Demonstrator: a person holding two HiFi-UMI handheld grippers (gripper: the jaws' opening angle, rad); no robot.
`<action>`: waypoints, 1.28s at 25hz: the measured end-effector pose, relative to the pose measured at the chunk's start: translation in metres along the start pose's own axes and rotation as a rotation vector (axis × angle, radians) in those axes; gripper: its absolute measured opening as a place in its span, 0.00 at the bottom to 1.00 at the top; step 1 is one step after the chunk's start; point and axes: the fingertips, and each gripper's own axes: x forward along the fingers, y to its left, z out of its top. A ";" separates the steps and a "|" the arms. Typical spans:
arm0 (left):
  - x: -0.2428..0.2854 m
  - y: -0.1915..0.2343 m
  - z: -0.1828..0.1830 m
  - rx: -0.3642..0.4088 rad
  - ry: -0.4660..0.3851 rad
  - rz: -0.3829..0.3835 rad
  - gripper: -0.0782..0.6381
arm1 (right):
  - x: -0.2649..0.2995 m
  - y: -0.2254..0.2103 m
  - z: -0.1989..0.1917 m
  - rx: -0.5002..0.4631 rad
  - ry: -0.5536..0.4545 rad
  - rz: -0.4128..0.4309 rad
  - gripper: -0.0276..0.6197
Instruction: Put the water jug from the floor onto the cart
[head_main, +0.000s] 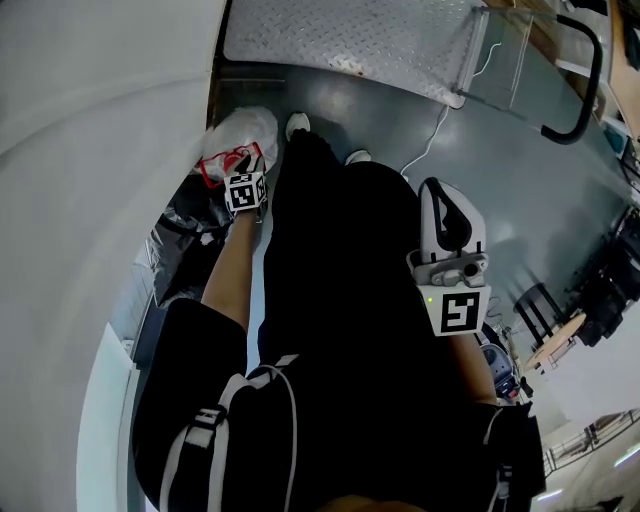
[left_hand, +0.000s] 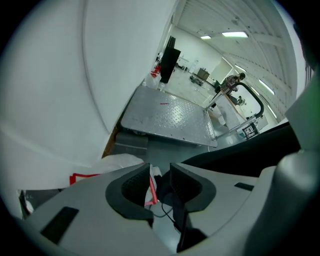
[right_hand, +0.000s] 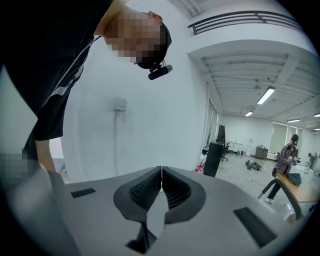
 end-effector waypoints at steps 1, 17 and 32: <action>0.005 0.001 -0.006 -0.023 0.020 -0.012 0.28 | 0.000 -0.001 -0.001 -0.003 0.003 -0.010 0.07; 0.058 0.026 -0.036 -0.076 0.113 -0.002 0.29 | 0.020 0.018 -0.034 0.010 0.044 0.028 0.07; 0.099 0.019 -0.044 -0.087 0.155 -0.076 0.31 | 0.028 0.015 -0.068 0.023 0.098 0.005 0.07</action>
